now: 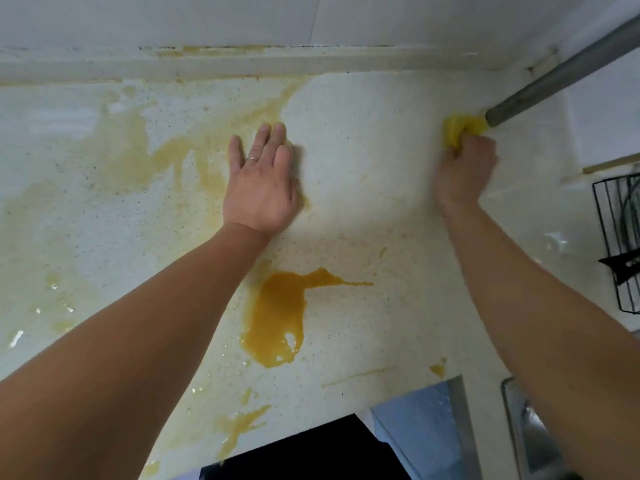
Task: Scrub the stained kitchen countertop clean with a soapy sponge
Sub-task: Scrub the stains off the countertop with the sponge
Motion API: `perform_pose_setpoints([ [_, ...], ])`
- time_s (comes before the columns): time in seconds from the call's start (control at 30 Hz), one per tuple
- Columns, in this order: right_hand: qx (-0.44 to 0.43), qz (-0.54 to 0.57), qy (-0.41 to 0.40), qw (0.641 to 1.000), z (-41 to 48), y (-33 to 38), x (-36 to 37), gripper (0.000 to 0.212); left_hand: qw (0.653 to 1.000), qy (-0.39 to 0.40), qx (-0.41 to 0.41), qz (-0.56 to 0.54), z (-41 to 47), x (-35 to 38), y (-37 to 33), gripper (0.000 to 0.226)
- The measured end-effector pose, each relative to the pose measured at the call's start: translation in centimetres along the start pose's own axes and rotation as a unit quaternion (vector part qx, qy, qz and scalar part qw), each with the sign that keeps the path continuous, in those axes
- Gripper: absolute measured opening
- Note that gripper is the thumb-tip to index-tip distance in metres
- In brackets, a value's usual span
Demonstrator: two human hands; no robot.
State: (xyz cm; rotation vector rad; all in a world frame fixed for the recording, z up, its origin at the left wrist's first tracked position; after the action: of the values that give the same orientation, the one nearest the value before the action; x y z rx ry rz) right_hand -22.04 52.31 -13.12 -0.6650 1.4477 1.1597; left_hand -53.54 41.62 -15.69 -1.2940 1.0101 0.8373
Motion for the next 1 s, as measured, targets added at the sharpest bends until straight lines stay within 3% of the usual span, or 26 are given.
perform_pose_setpoints([
  [0.07,-0.052,-0.022,-0.001,0.998,-2.8,3.2,1.7,0.033,1.000,0.004,0.010,0.009,-0.3,0.0,-0.4,0.052],
  [0.17,-0.203,0.026,0.024,0.979,-10.8,7.6,3.0,0.037,1.000,0.012,0.003,0.009,-1.5,0.4,-0.2,0.053],
  [0.23,-0.284,0.071,0.064,0.954,-17.2,7.6,2.2,0.037,0.999,0.036,0.000,0.025,-3.5,0.5,-0.3,0.055],
  [0.33,-0.336,0.073,0.114,0.932,-25.2,5.2,-0.1,0.033,0.990,0.120,-0.007,0.076,-7.3,-0.3,-1.3,0.065],
  [0.43,-0.340,0.092,0.122,0.928,-27.6,2.9,-2.0,0.028,0.976,0.195,-0.029,0.088,-11.6,-1.0,-2.5,0.068],
  [0.5,-0.301,0.109,0.086,0.943,-24.9,1.1,-3.4,0.029,0.967,0.233,-0.034,0.094,-14.3,-1.6,-2.9,0.072],
  [0.63,-0.057,0.044,-0.034,0.997,-13.9,-4.9,-5.0,0.032,0.950,0.297,-0.034,0.091,-18.2,-2.4,-2.0,0.090],
  [0.73,0.059,0.020,-0.017,0.998,-10.0,-6.1,-4.0,0.025,0.947,0.297,-0.040,0.115,-19.3,-2.3,-1.7,0.098],
  [0.87,-0.051,0.048,0.008,0.998,-13.9,-1.5,-2.1,0.027,0.941,0.313,-0.037,0.125,-18.5,-1.3,-1.2,0.112],
  [1.0,-0.225,0.160,0.078,0.958,-26.3,1.3,-1.9,0.030,0.940,0.318,-0.040,0.116,-18.3,-1.1,-1.0,0.108],
])
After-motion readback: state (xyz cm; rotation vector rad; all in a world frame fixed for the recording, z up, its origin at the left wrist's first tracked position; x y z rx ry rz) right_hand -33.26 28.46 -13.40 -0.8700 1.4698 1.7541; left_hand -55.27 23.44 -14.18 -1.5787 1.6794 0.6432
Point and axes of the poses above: each hand's wrist, its own z-axis towards the middle knuckle, its own x-axis out of the palm, y = z × x, the point moved 4 cm from there along z, towards the middle knuckle, and after that the axes turned 6 degrees about x, right-handed, at the moved point
